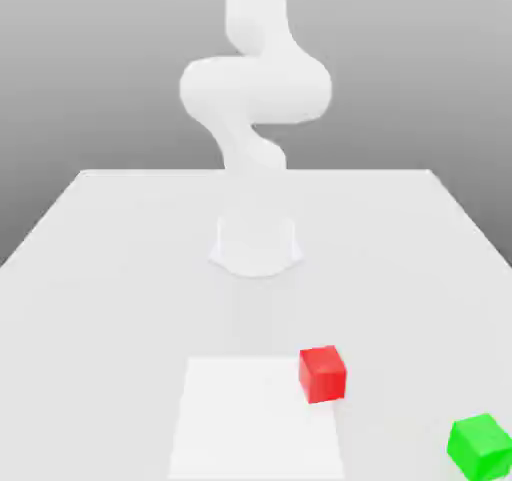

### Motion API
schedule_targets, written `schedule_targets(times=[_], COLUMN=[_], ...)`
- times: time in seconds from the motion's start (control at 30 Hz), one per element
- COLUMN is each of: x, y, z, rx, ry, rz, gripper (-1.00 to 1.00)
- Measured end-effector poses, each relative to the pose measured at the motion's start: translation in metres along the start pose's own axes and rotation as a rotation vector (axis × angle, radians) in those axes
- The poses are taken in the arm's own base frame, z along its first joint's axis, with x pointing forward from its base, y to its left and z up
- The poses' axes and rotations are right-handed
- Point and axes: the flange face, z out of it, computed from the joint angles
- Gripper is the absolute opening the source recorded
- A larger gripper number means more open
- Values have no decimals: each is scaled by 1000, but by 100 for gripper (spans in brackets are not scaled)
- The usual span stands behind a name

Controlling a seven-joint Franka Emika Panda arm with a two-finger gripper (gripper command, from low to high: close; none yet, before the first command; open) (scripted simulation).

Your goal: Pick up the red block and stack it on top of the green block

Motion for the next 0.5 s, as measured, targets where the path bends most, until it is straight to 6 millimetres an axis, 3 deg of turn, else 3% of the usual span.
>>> schedule_targets(times=[0.1, 0.23, 0.37, 0.5], x=[-31, -79, -137, -209], y=[2, 23, 59, 109], z=[78, 167, 242, 300], rx=[-93, -201, -295, -377], ry=[-68, -170, -289, -435], rz=[-43, -91, -134, -171], gripper=[0, 0, 0, 0])
